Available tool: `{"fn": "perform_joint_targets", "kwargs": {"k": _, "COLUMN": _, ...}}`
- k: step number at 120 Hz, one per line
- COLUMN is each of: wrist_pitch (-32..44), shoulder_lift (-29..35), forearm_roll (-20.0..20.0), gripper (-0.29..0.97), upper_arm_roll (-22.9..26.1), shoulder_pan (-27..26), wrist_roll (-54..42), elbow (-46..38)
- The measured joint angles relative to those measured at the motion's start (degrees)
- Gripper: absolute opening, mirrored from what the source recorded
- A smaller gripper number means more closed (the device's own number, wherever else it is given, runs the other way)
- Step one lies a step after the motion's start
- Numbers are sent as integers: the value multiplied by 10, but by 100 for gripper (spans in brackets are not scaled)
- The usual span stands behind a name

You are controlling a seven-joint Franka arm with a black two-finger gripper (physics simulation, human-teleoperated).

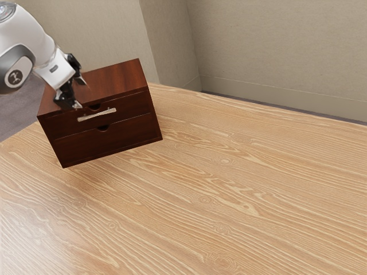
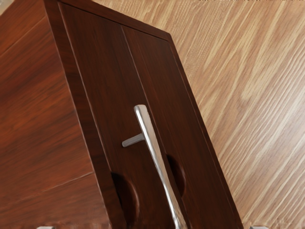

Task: Pull the drawer handle with one arm to open the drawer

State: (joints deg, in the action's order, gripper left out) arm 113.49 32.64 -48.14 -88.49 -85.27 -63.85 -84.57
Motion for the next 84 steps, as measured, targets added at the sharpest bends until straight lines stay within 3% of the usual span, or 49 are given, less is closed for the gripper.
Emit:
{"fn": "perform_joint_targets", "kwargs": {"k": 21, "wrist_pitch": -43, "shoulder_lift": 1, "forearm_roll": 8, "gripper": 51, "upper_arm_roll": 32, "shoulder_pan": 0, "wrist_roll": -3, "elbow": 10}}
{"fn": "perform_joint_targets", "kwargs": {"k": 38, "wrist_pitch": -57, "shoulder_lift": 15, "forearm_roll": 14, "gripper": 59, "upper_arm_roll": -32, "shoulder_pan": -33, "wrist_roll": -3, "elbow": 10}}
{"fn": "perform_joint_targets", "kwargs": {"k": 57, "wrist_pitch": -56, "shoulder_lift": 22, "forearm_roll": 14, "gripper": 57, "upper_arm_roll": -78, "shoulder_pan": -95, "wrist_roll": -3, "elbow": 12}}
{"fn": "perform_joint_targets", "kwargs": {"k": 84, "wrist_pitch": -51, "shoulder_lift": 25, "forearm_roll": 12, "gripper": 54, "upper_arm_roll": -108, "shoulder_pan": -109, "wrist_roll": -2, "elbow": 27}}
